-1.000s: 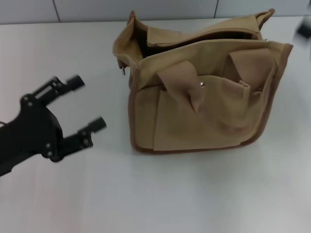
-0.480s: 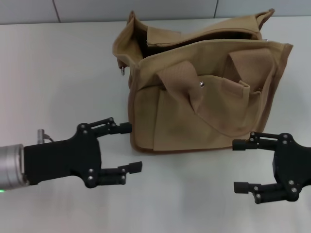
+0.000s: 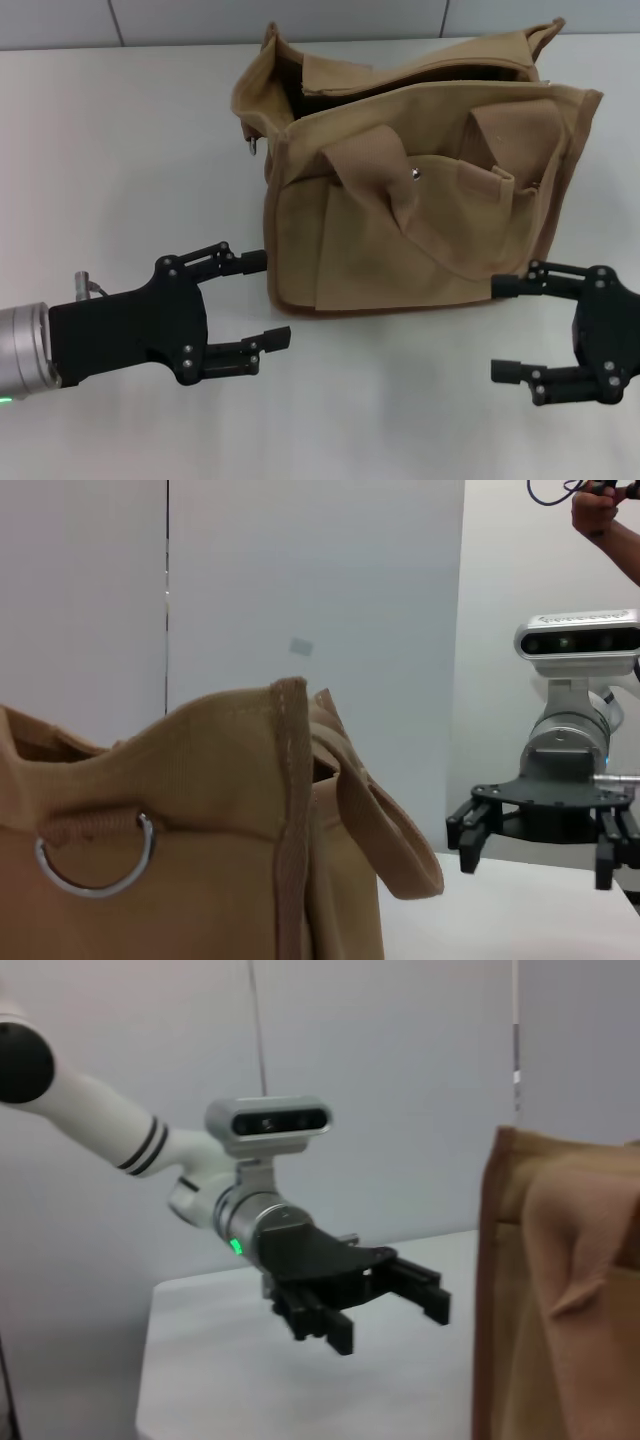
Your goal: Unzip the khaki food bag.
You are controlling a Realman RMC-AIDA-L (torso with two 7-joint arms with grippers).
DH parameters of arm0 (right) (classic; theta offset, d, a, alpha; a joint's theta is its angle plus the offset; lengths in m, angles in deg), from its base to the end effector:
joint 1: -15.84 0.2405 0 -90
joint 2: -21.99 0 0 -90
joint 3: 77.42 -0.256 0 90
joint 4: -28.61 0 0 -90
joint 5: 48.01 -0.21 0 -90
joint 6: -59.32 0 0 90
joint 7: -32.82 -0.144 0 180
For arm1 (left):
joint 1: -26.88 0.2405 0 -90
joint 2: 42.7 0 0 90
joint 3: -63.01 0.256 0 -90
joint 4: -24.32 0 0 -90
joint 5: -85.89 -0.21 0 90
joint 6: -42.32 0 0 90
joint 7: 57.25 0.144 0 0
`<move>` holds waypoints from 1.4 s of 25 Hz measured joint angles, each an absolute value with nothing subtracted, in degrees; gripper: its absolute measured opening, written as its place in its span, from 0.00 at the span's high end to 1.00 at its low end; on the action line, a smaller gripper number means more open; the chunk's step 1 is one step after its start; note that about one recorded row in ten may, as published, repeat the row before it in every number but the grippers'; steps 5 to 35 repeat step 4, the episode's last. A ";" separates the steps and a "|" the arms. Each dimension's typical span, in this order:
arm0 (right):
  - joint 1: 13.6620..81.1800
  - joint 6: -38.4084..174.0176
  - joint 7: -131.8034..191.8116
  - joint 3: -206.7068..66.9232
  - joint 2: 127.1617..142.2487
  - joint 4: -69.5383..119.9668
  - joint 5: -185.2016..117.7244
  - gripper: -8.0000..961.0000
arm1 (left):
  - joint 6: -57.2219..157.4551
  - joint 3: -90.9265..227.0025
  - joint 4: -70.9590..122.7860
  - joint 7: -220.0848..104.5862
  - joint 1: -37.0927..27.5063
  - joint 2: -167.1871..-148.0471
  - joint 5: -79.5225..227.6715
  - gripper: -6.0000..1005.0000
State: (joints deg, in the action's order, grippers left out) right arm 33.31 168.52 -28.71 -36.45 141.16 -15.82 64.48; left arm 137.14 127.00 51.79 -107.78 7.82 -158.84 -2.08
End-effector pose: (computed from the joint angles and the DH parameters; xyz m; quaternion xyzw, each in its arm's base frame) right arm 0.2853 0.2420 0.0200 -0.9536 0.0761 0.2809 0.0773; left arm -0.2794 0.2542 -0.0266 -0.9370 -0.0721 -0.3240 0.1088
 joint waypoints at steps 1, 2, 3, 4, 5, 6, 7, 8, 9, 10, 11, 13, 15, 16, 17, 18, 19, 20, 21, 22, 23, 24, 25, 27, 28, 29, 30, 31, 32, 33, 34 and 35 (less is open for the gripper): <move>33.30 168.53 -28.69 -36.99 141.15 -15.81 64.52 0.14 | 137.18 126.99 51.79 -107.75 8.04 -158.85 -2.08 0.18; 33.28 168.54 -28.67 -37.45 141.13 -15.81 64.55 0.14 | 137.18 126.99 51.79 -107.75 8.04 -158.85 -2.08 0.18; 33.23 168.57 -28.66 -37.77 141.12 -15.80 64.58 0.14 | 137.20 126.98 51.80 -107.71 8.19 -158.86 -2.08 0.18; 33.10 168.58 -28.58 -37.89 141.11 -15.79 64.61 0.14 | 137.20 126.98 51.80 -107.71 8.19 -158.86 -2.08 0.18; 33.10 168.58 -28.58 -37.89 141.11 -15.79 64.61 0.14 | 137.20 126.98 51.80 -107.71 8.19 -158.86 -2.08 0.18; 33.10 168.58 -28.58 -37.89 141.11 -15.79 64.61 0.14 | 137.20 126.98 51.80 -107.71 8.19 -158.86 -2.08 0.18; 33.10 168.58 -28.58 -37.89 141.11 -15.79 64.61 0.14 | 137.20 126.98 51.80 -107.71 8.19 -158.86 -2.08 0.18; 33.10 168.58 -28.58 -37.89 141.11 -15.79 64.61 0.14 | 137.20 126.98 51.80 -107.71 8.19 -158.86 -2.08 0.18; 33.10 168.58 -28.58 -37.89 141.11 -15.79 64.61 0.14 | 137.20 126.98 51.80 -107.71 8.19 -158.86 -2.08 0.18; 33.10 168.58 -28.58 -37.89 141.11 -15.79 64.61 0.14 | 137.20 126.98 51.80 -107.71 8.19 -158.86 -2.08 0.18; 33.10 168.58 -28.58 -37.89 141.11 -15.79 64.61 0.14 | 137.20 126.98 51.80 -107.71 8.19 -158.86 -2.08 0.18; 33.10 168.58 -28.58 -37.89 141.11 -15.79 64.61 0.14 | 137.20 126.98 51.80 -107.71 8.19 -158.86 -2.08 0.18; 33.10 168.58 -28.58 -37.89 141.11 -15.79 64.61 0.14 | 137.20 126.98 51.80 -107.71 8.19 -158.86 -2.08 0.18; 33.10 168.58 -28.58 -37.89 141.11 -15.79 64.61 0.14 | 137.20 126.98 51.80 -107.71 8.19 -158.86 -2.08 0.18; 33.10 168.58 -28.58 -37.89 141.11 -15.79 64.61 0.14 | 137.20 126.98 51.80 -107.71 8.19 -158.86 -2.08 0.18; 33.10 168.58 -28.58 -37.89 141.11 -15.79 64.61 0.14 | 137.20 126.98 51.80 -107.71 8.19 -158.86 -2.08 0.18; 33.10 168.58 -28.58 -37.89 141.11 -15.79 64.61 0.14 | 137.20 126.98 51.80 -107.71 8.19 -158.86 -2.08 0.18; 33.10 168.58 -28.58 -37.89 141.11 -15.79 64.61 0.14 | 137.20 126.98 51.80 -107.71 8.19 -158.86 -2.08 0.18; 33.10 168.58 -28.58 -37.89 141.11 -15.79 64.61 0.14 | 137.20 126.98 51.80 -107.71 8.19 -158.86 -2.08 0.18; 33.10 168.58 -28.58 -37.89 141.11 -15.79 64.61 0.14 | 137.20 126.98 51.80 -107.71 8.19 -158.86 -2.08 0.18; 33.10 168.58 -28.58 -37.89 141.11 -15.79 64.61 0.14 | 137.20 126.98 51.80 -107.71 8.19 -158.86 -2.08 0.18; 33.10 168.58 -28.58 -37.89 141.11 -15.79 64.61 0.14 | 137.20 126.98 51.80 -107.71 8.19 -158.86 -2.08 0.18; 33.10 168.58 -28.58 -37.89 141.11 -15.79 64.61 0.14 | 137.20 126.98 51.80 -107.71 8.19 -158.86 -2.08 0.18; 33.10 168.58 -28.58 -37.89 141.11 -15.79 64.61 0.14 | 137.20 126.98 51.80 -107.71 8.19 -158.86 -2.08 0.18; 33.10 168.58 -28.58 -37.89 141.11 -15.79 64.61 0.14 | 137.20 126.98 51.80 -107.71 8.19 -158.86 -2.08 0.18; 33.10 168.58 -28.58 -37.89 141.11 -15.79 64.61 0.14 | 137.20 126.98 51.80 -107.71 8.19 -158.86 -2.08 0.18; 33.10 168.58 -28.58 -37.89 141.11 -15.79 64.61 0.14 | 137.20 126.98 51.80 -107.71 8.19 -158.86 -2.08 0.18; 33.10 168.58 -28.58 -37.89 141.11 -15.79 64.61 0.14 | 137.20 126.98 51.80 -107.71 8.19 -158.86 -2.08 0.18; 33.10 168.58 -28.58 -37.89 141.11 -15.79 64.61 0.14 | 137.20 126.98 51.80 -107.71 8.19 -158.86 -2.08 0.18; 33.10 168.58 -28.58 -37.89 141.11 -15.79 64.61 0.14 | 137.20 126.98 51.80 -107.71 8.19 -158.86 -2.08 0.18; 33.10 168.58 -28.58 -37.89 141.11 -15.79 64.61 0.14 | 137.20 126.98 51.80 -107.71 8.19 -158.86 -2.08 0.18; 33.10 168.58 -28.58 -37.89 141.11 -15.79 64.61 0.14 | 137.20 126.98 51.80 -107.71 8.19 -158.86 -2.08 0.18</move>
